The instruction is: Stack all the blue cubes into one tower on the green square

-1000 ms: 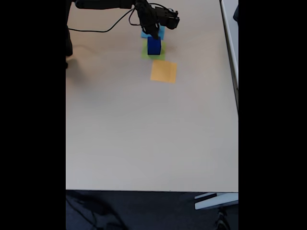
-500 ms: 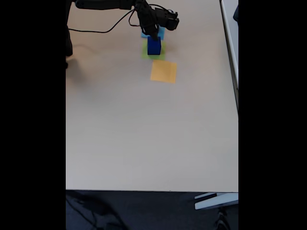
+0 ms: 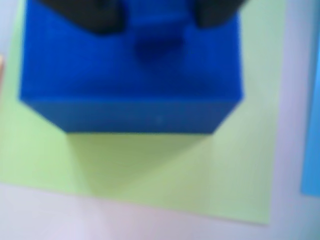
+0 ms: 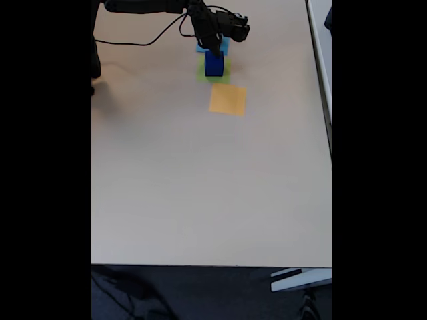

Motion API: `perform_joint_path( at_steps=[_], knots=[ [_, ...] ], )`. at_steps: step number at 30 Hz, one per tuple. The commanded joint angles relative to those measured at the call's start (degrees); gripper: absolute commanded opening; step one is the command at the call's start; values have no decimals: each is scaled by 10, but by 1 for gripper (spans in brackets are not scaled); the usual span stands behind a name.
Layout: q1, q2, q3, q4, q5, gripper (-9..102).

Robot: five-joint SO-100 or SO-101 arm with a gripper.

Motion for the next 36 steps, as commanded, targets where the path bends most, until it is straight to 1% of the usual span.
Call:
perform_joint_path(
  at_steps=[1, 8, 13, 20, 23, 25, 27, 28, 30, 31, 33, 36],
  knots=[
    [5, 39, -4, -10, -4, 8],
    [4, 50, -18, -16, -26, 8],
    [-2, 86, -26, -48, -47, 8],
    [-24, 142, -93, -40, -83, 8],
    [-40, 158, -117, -10, -64, 8],
    [-57, 149, -151, 37, -29, 14],
    [-76, 132, -180, 78, 18, 16],
    [-86, 120, -195, 94, 39, 19],
    [-105, 88, -229, 123, 78, 29],
    [-113, 74, -240, 133, 100, 32],
    [-129, 42, -267, 151, 138, 34],
    [-147, -18, -331, 185, 175, 34]
  ],
)
